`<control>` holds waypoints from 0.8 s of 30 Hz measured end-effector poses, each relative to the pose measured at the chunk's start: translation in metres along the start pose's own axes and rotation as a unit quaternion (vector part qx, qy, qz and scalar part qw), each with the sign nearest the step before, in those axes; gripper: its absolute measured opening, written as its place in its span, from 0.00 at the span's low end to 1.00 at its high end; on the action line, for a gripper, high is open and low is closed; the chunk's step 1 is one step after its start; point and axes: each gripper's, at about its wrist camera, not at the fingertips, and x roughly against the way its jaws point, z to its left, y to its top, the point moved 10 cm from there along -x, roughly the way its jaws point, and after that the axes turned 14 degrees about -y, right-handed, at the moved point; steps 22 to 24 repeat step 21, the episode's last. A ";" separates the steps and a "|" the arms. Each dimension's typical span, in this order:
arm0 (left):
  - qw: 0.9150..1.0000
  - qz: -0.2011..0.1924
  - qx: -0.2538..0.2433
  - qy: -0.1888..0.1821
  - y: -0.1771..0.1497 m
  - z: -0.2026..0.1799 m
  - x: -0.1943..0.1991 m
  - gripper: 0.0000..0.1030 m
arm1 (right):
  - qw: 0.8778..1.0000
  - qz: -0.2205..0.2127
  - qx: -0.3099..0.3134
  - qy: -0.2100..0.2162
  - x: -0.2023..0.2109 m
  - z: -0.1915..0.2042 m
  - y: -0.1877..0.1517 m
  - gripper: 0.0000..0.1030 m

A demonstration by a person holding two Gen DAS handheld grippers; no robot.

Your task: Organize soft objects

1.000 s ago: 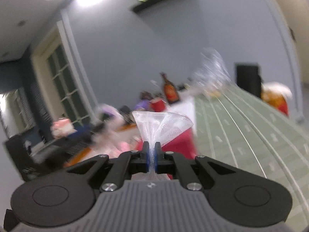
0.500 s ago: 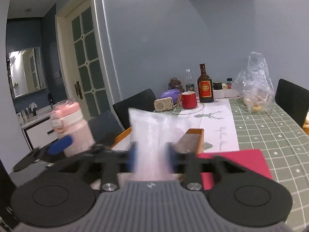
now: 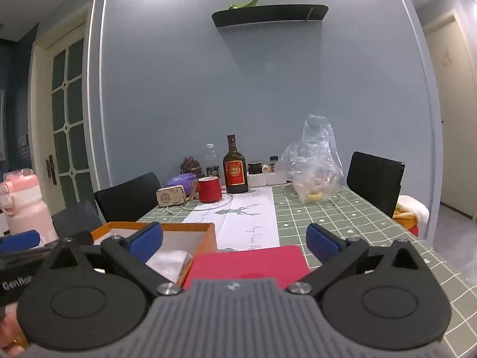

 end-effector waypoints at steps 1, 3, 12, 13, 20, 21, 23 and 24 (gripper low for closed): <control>1.000 0.002 -0.004 0.003 -0.002 -0.002 0.000 0.99 | 1.000 0.002 0.005 -0.005 -0.001 0.000 -0.001 0.97; 1.000 0.008 -0.007 0.006 -0.005 -0.004 -0.003 0.99 | 1.000 0.004 0.015 -0.015 -0.002 -0.002 -0.004 0.97; 1.000 0.013 0.003 -0.003 -0.009 -0.004 -0.002 0.99 | 0.997 0.011 0.054 -0.047 -0.006 -0.001 -0.014 0.97; 1.000 0.014 0.003 -0.003 -0.009 -0.004 -0.002 0.99 | 0.997 0.012 0.054 -0.048 -0.006 -0.002 -0.014 0.97; 1.000 0.001 -0.011 0.000 -0.008 -0.009 0.002 0.99 | 0.998 0.023 0.033 -0.041 -0.006 -0.006 -0.016 0.97; 1.000 -0.001 -0.016 0.002 -0.007 -0.010 0.003 0.99 | 0.998 0.024 0.032 -0.041 -0.006 -0.006 -0.016 0.97; 1.000 -0.001 -0.016 0.002 -0.007 -0.010 0.003 0.99 | 0.998 0.024 0.032 -0.041 -0.006 -0.006 -0.016 0.97; 1.000 -0.001 -0.016 0.002 -0.007 -0.010 0.003 0.99 | 0.998 0.024 0.032 -0.041 -0.006 -0.006 -0.016 0.97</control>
